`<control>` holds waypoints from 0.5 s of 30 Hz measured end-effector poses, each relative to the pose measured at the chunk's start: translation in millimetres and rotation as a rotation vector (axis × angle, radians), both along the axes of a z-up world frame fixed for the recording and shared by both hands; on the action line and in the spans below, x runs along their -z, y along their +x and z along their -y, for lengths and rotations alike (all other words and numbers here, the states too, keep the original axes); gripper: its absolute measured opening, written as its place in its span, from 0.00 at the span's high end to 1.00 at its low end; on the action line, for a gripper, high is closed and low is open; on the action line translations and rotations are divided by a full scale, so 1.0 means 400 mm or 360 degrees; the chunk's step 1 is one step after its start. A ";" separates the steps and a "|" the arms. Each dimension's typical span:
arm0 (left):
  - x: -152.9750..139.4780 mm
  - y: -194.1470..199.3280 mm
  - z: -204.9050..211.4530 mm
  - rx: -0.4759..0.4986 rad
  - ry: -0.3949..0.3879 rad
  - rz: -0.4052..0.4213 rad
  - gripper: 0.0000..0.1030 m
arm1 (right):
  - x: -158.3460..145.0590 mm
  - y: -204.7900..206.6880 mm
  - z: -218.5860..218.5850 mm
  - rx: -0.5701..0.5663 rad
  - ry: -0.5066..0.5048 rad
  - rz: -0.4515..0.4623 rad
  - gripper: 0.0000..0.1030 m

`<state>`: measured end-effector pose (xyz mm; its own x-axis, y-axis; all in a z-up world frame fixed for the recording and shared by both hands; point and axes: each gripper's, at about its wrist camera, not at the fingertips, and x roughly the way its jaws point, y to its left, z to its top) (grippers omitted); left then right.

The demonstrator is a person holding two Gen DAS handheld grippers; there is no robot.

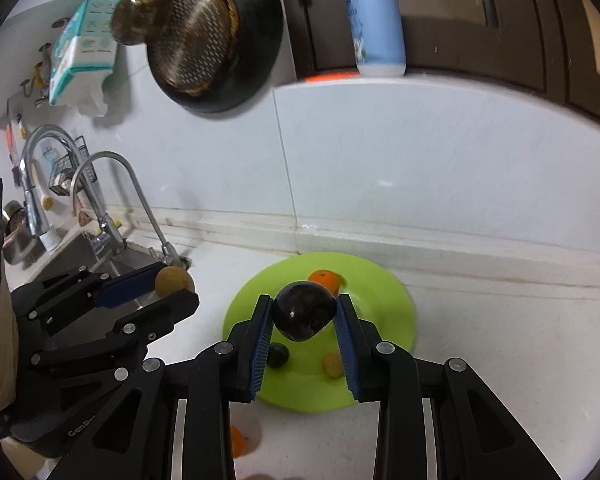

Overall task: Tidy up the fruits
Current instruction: 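Carry the yellow fruit and dark plum onto the green plate and open both tools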

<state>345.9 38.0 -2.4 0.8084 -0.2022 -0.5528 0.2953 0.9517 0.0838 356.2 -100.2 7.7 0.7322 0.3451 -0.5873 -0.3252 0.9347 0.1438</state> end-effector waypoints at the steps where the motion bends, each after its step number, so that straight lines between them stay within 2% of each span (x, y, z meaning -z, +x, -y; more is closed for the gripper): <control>1: 0.007 0.012 -0.001 -0.0001 -0.0004 -0.0017 0.71 | 0.009 0.012 -0.001 0.0001 0.0004 -0.0019 0.68; 15: 0.136 0.169 0.002 0.0020 -0.0037 -0.0298 0.71 | 0.132 0.162 -0.018 -0.0026 -0.0025 -0.0293 0.68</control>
<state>413.7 37.4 -56.8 0.6893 -0.2260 -0.6883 0.3153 0.9490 0.0043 421.1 -93.0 -45.0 0.6059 0.3460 -0.7163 -0.3099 0.9320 0.1881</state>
